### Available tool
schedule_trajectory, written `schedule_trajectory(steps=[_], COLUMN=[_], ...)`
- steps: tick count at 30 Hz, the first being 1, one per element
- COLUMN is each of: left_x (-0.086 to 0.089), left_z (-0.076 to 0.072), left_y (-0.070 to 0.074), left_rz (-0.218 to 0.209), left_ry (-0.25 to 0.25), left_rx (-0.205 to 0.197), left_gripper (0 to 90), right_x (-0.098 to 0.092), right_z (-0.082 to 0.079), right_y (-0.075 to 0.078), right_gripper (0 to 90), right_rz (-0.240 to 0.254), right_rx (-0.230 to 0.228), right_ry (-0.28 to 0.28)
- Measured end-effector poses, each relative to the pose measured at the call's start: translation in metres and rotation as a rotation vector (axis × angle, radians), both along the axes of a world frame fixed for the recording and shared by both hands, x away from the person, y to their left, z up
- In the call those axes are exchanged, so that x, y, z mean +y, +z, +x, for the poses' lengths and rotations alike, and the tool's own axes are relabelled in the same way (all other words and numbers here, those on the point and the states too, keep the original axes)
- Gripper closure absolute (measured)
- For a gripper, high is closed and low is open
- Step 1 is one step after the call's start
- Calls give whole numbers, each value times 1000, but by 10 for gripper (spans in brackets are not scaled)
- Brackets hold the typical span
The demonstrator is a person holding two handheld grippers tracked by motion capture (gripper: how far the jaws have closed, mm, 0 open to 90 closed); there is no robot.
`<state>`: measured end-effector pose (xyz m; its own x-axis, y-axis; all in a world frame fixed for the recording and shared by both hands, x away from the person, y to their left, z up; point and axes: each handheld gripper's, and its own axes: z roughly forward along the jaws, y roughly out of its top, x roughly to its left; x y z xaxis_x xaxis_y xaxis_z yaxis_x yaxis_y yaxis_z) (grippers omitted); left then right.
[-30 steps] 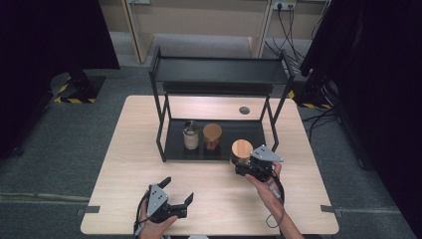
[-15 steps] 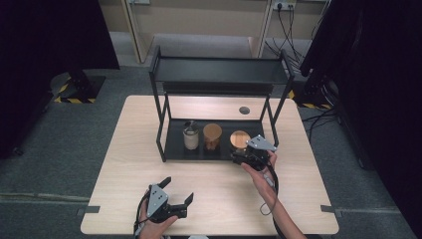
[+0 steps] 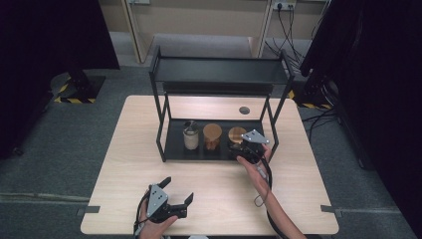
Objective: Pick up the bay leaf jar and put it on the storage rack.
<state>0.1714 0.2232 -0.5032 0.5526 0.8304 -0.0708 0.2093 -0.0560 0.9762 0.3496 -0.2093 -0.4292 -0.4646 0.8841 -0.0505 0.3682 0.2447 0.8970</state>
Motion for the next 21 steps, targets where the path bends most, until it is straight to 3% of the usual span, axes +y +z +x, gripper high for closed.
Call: schedule_trajectory(steps=[10,16,21], left_x=[0,0,0], left_z=[0,0,0], left_y=[0,0,0], left_rz=[0,0,0], left_ry=[-1,-3,-3], left_rx=[-1,-1,0], left_gripper=[31,31,31], right_x=[9,14,12], right_z=[10,15,19], right_y=[-5,-8,-11], right_gripper=[253,253,253], right_rz=[-25,-46,-25], right_rx=[-3,21,24], right_ry=[-12,-31,-38])
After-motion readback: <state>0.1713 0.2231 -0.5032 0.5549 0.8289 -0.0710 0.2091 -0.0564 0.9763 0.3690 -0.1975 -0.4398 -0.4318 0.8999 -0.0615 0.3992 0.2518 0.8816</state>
